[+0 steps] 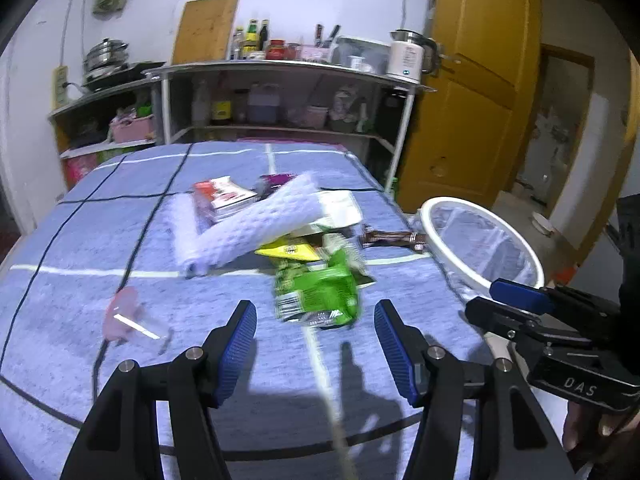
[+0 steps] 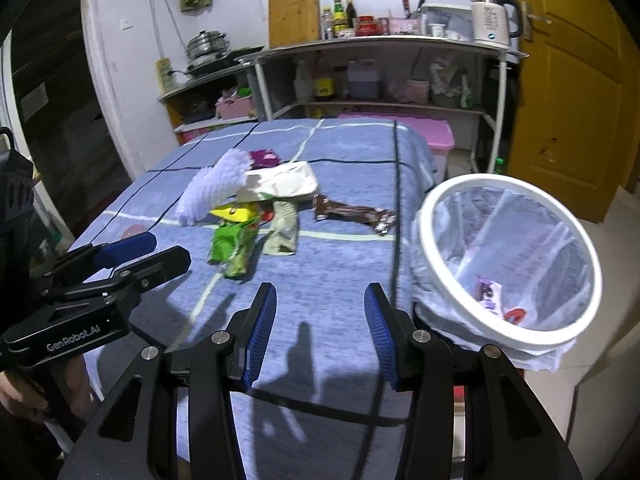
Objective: Collect trash
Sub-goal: 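Grasp the clear red-lidded cup with the left tool while the right tool grasps the green snack bag, then carry the cup and snack bag over the trash bin and open both tools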
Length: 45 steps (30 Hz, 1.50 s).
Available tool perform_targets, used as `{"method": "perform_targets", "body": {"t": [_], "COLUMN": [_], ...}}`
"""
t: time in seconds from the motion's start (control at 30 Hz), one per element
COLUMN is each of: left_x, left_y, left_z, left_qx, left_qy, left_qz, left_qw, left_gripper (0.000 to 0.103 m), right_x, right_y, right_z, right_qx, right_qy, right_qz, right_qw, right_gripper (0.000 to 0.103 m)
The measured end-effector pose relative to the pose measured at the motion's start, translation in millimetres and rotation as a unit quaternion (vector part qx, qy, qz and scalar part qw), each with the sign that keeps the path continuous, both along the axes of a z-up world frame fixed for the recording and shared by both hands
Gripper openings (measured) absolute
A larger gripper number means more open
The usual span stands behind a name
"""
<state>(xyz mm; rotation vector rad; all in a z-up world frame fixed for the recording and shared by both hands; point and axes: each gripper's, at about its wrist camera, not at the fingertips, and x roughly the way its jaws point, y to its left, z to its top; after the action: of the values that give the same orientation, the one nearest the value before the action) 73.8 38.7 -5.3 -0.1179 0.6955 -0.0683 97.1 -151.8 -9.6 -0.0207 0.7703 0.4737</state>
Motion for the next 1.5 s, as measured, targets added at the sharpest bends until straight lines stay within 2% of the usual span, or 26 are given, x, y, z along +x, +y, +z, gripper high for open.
{"method": "perform_targets", "body": {"t": [0.3, 0.47, 0.63, 0.93, 1.0, 1.07, 1.1, 1.13, 1.2, 1.5], "left_x": [-5.7, -10.5, -7.5, 7.4, 9.8, 10.5, 10.7, 10.8, 10.5, 2.9], "left_y": [54.2, 87.9, 110.8, 120.4, 118.7, 113.9, 111.2, 108.2, 104.9, 99.2], "left_z": [-7.5, -9.9, -17.6, -33.9, -36.4, -38.7, -39.7, -40.6, -40.5, -37.8], "left_qx": [0.011, 0.011, 0.005, -0.018, -0.014, -0.005, -0.002, 0.000, 0.005, -0.001], "left_qy": [0.007, 0.005, 0.014, 0.032, 0.036, 0.038, 0.039, 0.039, 0.036, 0.028], "left_qz": [0.074, 0.115, 0.137, 0.134, 0.129, 0.119, 0.114, 0.108, 0.104, 0.094], "left_qw": [0.9972, 0.9932, 0.9904, 0.9903, 0.9909, 0.9922, 0.9928, 0.9934, 0.9939, 0.9951], "left_gripper": [0.061, 0.069, 0.072, 0.072, 0.067, 0.058, 0.056, 0.052, 0.052, 0.048], "right_x": [13.2, 21.9, 33.7, 52.5, 56.8, 58.5, 58.8, 58.7, 59.2, 52.9], "right_y": [38.2, 57.7, 72.2, 89.5, 91.6, 92.4, 93.0, 94.0, 95.8, 89.0], "right_z": [-11.9, -17.1, -24.1, -33.8, -36.4, -37.4, -37.6, -37.8, -39.1, -32.9], "right_qx": [-0.007, -0.005, -0.003, -0.005, -0.003, 0.000, -0.002, -0.003, -0.005, 0.003], "right_qy": [0.013, 0.022, 0.031, 0.050, 0.059, 0.062, 0.060, 0.059, 0.061, 0.050], "right_qz": [0.034, 0.053, 0.066, 0.073, 0.074, 0.076, 0.077, 0.078, 0.081, 0.080], "right_qw": [0.999, 0.998, 0.997, 0.996, 0.996, 0.995, 0.995, 0.995, 0.995, 0.996], "right_gripper": [0.047, 0.047, 0.047, 0.047, 0.047, 0.047, 0.045, 0.035, 0.027, 0.022]}}
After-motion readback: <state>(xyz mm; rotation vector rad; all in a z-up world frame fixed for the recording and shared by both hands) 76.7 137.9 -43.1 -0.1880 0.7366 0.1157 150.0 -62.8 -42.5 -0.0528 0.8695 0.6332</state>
